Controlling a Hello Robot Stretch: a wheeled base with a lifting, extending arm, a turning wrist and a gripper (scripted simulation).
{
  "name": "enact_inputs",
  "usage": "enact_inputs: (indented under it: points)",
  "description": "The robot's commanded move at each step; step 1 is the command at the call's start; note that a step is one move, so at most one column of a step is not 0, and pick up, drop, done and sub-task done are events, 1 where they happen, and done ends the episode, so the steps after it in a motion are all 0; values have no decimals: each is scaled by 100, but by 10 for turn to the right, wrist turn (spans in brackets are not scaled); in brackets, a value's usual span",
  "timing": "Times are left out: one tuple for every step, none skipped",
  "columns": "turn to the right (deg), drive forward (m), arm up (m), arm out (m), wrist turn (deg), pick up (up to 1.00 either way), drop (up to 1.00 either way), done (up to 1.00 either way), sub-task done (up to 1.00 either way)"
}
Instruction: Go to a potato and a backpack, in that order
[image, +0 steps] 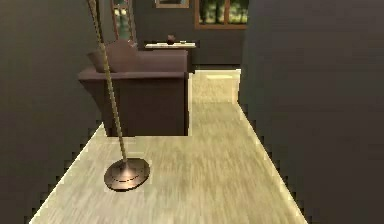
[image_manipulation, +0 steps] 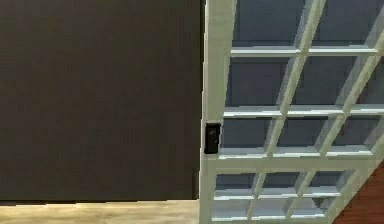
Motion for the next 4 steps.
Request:
enact_inputs:
  points:
    - [90,0,0,0,0,0,0,0,0]
    - [0,100,0,0,0,0,0,0,0]
    - [0,55,0,0,0,0,0,0,0]
    - [-30,0,0,0,0,0,0,0,0]
